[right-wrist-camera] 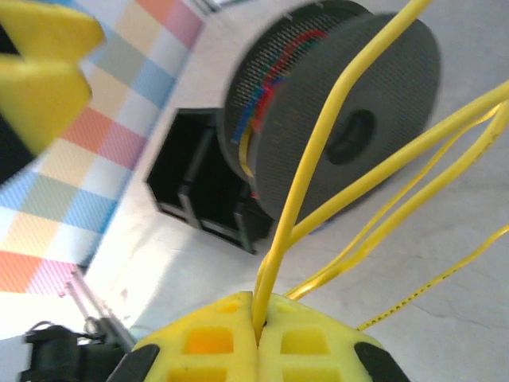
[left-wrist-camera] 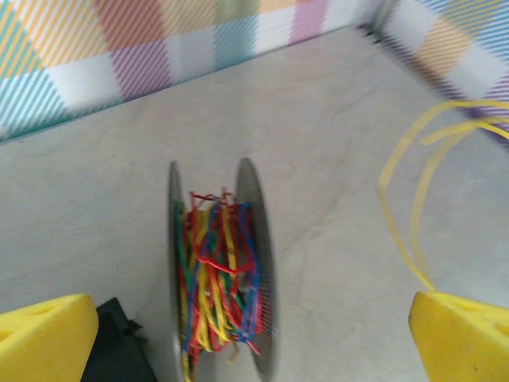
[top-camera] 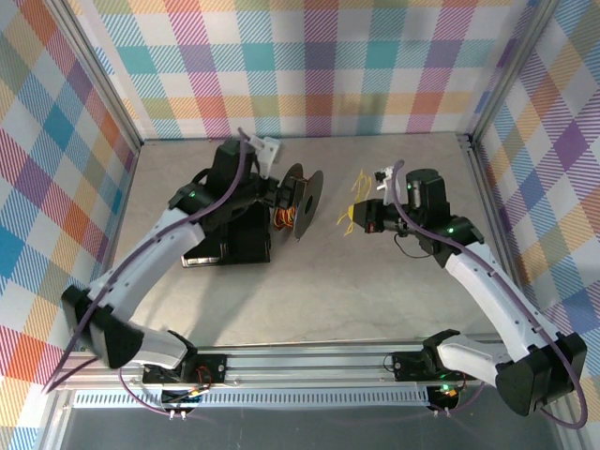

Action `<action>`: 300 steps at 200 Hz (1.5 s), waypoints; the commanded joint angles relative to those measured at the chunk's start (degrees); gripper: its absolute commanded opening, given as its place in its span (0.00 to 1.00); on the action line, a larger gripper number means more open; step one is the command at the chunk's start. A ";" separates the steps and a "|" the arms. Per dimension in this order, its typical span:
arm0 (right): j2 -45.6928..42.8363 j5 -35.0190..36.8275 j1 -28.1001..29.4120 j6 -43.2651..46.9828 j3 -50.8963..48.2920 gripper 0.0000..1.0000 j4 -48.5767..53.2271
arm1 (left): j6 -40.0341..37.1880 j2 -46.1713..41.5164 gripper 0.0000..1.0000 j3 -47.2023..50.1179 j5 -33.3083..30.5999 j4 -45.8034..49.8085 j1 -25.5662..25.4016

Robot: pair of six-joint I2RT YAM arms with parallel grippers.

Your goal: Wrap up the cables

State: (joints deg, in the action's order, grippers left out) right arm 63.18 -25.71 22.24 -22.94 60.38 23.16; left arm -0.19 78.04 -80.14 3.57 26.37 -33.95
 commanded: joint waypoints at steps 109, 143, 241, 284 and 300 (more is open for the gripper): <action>4.72 -25.92 -2.95 -7.64 9.06 0.00 0.53 | -7.52 -0.43 0.91 3.70 11.30 -4.69 -12.18; 4.59 -27.59 -2.92 -7.91 8.97 0.00 0.56 | -8.09 1.90 0.74 2.04 10.40 -3.82 -12.80; -2.11 -28.98 -11.76 -7.05 3.51 0.00 3.95 | -3.66 -7.64 0.00 8.00 -0.52 -7.56 -6.43; -6.40 -31.85 -18.85 -6.71 -1.00 0.00 5.08 | 6.05 -14.55 0.00 10.70 1.67 -9.79 7.09; -7.12 -32.88 -20.30 -7.59 -2.99 0.00 3.78 | 11.31 -17.13 0.00 12.77 8.27 -14.59 12.49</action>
State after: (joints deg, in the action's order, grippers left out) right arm 57.36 -55.83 4.25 -30.26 59.94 27.94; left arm 1.93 64.84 -70.13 6.72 17.87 -28.53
